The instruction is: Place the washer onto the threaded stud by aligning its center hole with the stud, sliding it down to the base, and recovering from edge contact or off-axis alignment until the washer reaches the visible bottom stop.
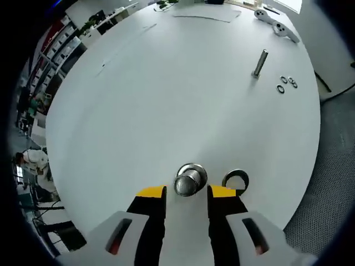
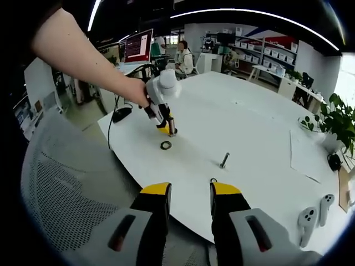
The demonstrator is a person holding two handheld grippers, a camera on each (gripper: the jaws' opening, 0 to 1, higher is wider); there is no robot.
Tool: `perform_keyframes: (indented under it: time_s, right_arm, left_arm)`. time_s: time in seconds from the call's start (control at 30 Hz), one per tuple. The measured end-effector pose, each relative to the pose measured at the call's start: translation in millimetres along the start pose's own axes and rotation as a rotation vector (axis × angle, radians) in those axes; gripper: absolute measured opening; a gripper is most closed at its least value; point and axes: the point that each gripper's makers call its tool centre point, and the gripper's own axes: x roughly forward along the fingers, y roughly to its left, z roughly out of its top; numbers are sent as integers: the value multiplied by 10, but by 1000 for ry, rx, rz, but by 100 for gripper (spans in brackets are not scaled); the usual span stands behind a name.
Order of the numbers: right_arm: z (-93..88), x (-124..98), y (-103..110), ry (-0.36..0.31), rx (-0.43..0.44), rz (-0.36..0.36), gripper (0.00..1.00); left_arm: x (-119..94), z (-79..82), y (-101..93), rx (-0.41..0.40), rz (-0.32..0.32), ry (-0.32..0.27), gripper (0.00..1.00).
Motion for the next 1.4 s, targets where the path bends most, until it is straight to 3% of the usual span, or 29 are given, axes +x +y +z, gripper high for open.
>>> perform_keyframes:
  time_s: [0.17, 0.3, 0.5, 0.63, 0.9, 1.1, 1.4]
  right_arm:
    - [5, -4, 9, -3, -2, 4, 30]
    - [9, -6, 25, -4, -4, 10, 30]
    - [12, -1, 53, -5, -9, 23, 30]
    - [17, -3, 64, -8, -11, 29, 30]
    - [12, -3, 73, -8, -15, 32, 30]
    - [21, -2, 69, -10, -9, 34, 30]
    - [28, -5, 57, -15, -1, 29, 30]
  left_arm:
    - [-11, -86, -105, -78, -23, -9, 27]
    - [-42, -104, -232, -20, -10, -19, 27]
    - [-33, -109, -429, -84, -53, -33, 27]
    - [-13, -98, -538, -81, -62, -33, 27]
    - [46, 1, -593, -99, -81, -35, 27]
    - [90, -14, -710, -44, -91, -1, 28]
    - [107, -31, -707, -55, -100, 19, 22]
